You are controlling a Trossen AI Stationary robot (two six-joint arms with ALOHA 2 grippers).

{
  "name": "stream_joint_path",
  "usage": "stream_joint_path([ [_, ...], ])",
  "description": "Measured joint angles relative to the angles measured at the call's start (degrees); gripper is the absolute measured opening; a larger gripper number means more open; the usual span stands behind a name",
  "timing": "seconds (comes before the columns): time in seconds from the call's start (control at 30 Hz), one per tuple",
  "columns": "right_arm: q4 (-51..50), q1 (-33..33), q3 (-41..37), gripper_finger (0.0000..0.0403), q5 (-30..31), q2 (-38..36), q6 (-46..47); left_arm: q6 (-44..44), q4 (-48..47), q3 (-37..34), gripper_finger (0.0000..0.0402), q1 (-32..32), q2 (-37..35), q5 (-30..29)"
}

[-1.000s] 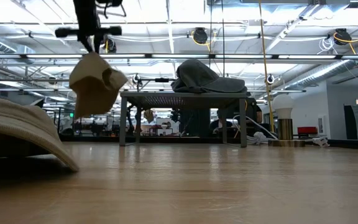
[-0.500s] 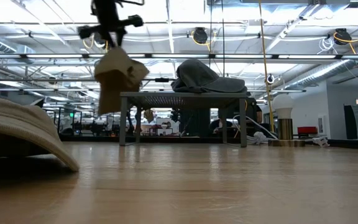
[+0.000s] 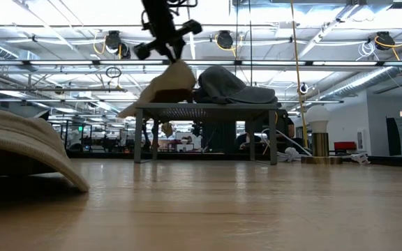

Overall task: Pick & Place hat
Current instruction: Put the top brown cap on the shelf

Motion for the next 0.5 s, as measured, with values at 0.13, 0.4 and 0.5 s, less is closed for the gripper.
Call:
stream_joint_path([
  [0.13,0.0,0.0,0.0,0.0199,0.0,0.0,0.0,4.1,0.6,6.1,0.0019,-1.1,4.9,0.2],
  [0.4,-0.1,0.0,0.0,0.0199,0.0,0.0,0.0,2.5,-4.1,9.7,0.0019,-1.9,10.7,5.1],
  [0.5,-0.7,0.0,0.0,0.0199,0.0,0.0,0.0,2.2,-6.0,9.7,0.0019,-2.4,11.6,6.9],
])
